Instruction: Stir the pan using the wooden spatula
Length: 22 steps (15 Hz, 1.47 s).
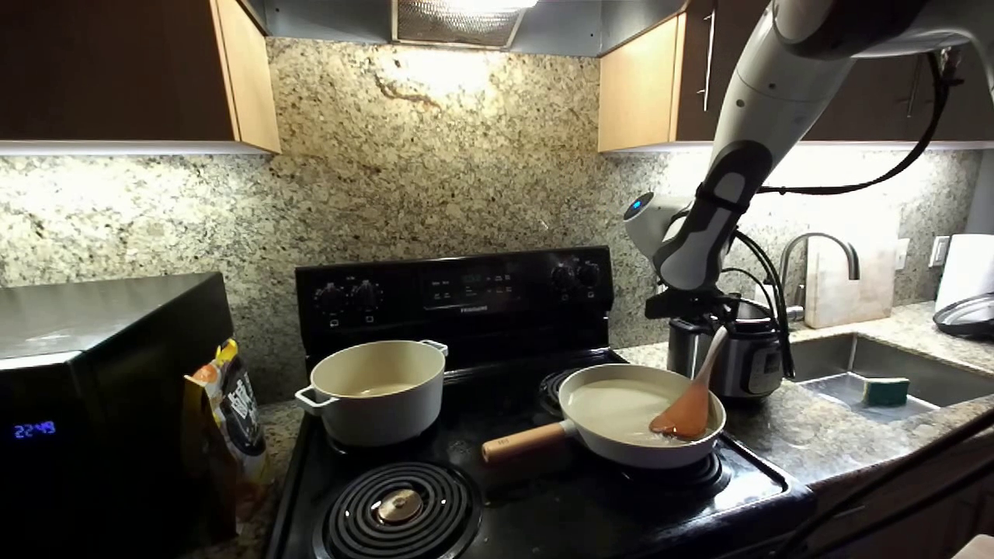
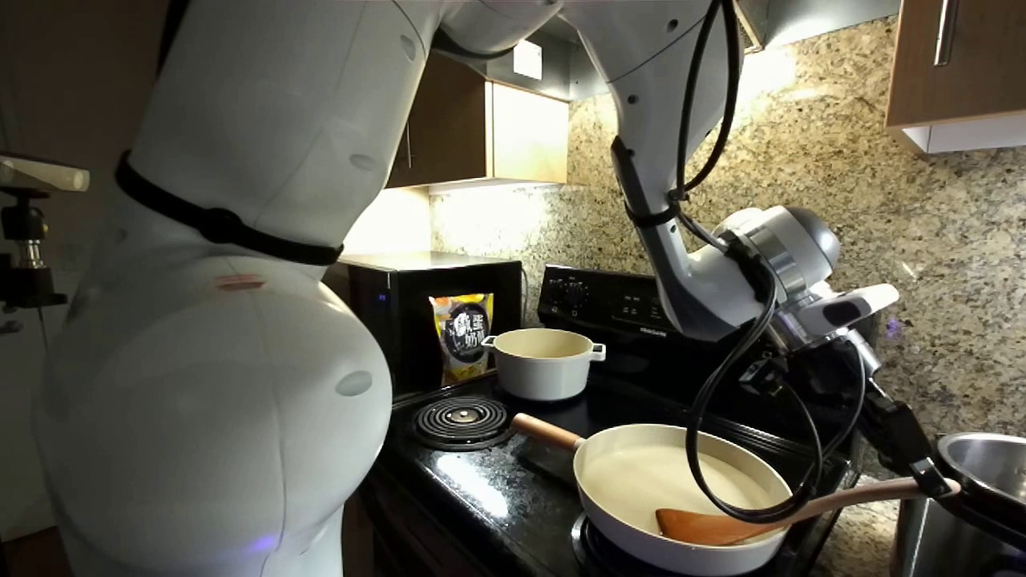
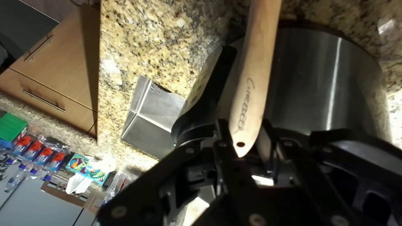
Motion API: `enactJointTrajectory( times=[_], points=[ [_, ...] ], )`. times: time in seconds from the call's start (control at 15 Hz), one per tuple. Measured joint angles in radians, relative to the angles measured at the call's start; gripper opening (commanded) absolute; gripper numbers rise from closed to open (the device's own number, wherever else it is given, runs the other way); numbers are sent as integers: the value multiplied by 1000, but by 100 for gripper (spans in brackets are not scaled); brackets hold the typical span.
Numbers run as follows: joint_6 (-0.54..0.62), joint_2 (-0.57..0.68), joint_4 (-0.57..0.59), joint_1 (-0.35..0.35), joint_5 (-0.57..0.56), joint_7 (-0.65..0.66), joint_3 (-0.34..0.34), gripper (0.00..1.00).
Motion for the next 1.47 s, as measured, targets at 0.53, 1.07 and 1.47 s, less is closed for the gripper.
enactJointTrajectory(
  times=[0.53,1.07,1.47],
  points=[
    [-40,6,133,-8,55,-19,10,7],
    [-97,19,232,77,54,-27,48,7],
    [-99,19,218,153,1,-26,77,7]
  ],
)
